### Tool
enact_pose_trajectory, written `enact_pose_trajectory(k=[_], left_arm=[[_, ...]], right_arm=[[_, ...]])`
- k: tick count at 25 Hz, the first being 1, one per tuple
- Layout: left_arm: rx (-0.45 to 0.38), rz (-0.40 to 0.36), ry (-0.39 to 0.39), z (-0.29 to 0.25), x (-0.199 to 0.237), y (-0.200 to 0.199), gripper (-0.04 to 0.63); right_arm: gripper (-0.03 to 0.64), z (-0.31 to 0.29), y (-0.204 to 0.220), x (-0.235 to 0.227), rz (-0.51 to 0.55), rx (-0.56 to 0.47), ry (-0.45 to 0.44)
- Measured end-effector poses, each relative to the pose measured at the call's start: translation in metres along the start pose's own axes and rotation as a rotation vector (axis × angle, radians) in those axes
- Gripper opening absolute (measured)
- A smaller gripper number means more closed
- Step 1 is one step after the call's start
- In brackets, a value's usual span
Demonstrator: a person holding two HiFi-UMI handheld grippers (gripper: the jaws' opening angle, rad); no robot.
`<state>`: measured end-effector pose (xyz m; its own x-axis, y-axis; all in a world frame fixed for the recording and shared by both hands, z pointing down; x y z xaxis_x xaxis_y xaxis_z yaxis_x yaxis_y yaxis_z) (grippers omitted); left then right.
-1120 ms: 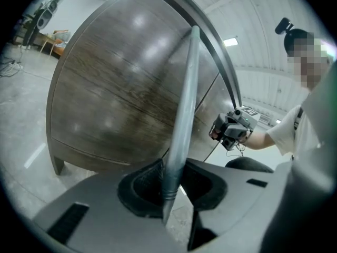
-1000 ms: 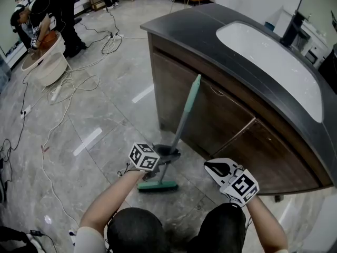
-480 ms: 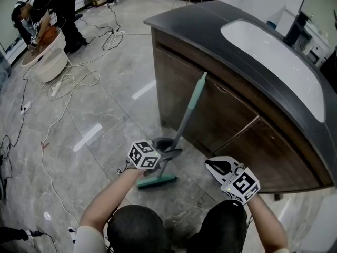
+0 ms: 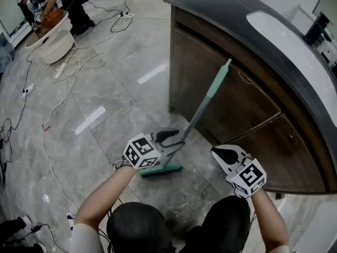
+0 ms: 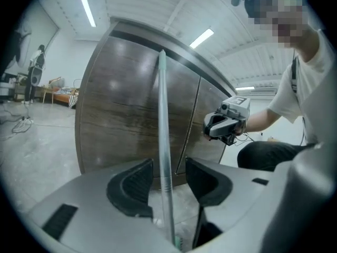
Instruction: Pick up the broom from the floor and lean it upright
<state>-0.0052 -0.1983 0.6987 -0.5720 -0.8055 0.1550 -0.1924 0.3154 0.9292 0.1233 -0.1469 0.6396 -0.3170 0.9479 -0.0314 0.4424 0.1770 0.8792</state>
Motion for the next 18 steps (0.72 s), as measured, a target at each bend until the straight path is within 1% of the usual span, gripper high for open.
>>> enact_pose_trajectory(k=[4,8,11,13,15,18], left_arm=[[-0.04,-0.043,-0.085,0.018,0.007,0.007,0.161],[-0.049,-0.081,-0.138,0.028,0.012,0.027,0.089],[-0.027,-0.083,-0.149,0.029,0.013,0.047,0.055],[-0.02,-0.093,-0.152,0.032,0.011,0.055,0.04],[-0.009,-0.094,-0.172,0.037,0.009,0.06,0.028],[0.007,-0.053,-0.209,0.052,0.003,0.056,0.025]], right_arm=[[0.001,-0.021,0.008,-0.008,-0.022,0.001,0.027],[0.001,-0.04,0.014,-0.009,-0.024,-0.001,0.017],[0.001,-0.049,0.02,-0.013,-0.017,0.005,0.017],[0.002,-0.052,0.022,-0.016,-0.011,0.032,0.031],[0.002,-0.056,0.019,-0.019,-0.037,0.045,0.039],[0.001,-0.055,0.007,-0.02,-0.101,0.019,0.05]])
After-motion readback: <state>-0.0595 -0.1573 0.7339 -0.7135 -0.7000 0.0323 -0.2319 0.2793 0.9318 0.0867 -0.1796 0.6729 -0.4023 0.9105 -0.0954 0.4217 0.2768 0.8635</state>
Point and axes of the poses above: the fingertips, and each gripper's own axes: z backward along the fingers, x to its left, y out of its underside, the point moved 3 cm from there along z, backward along the fingers, and after that the axes turned 14 degrees about -y, right-handed, at the moved point
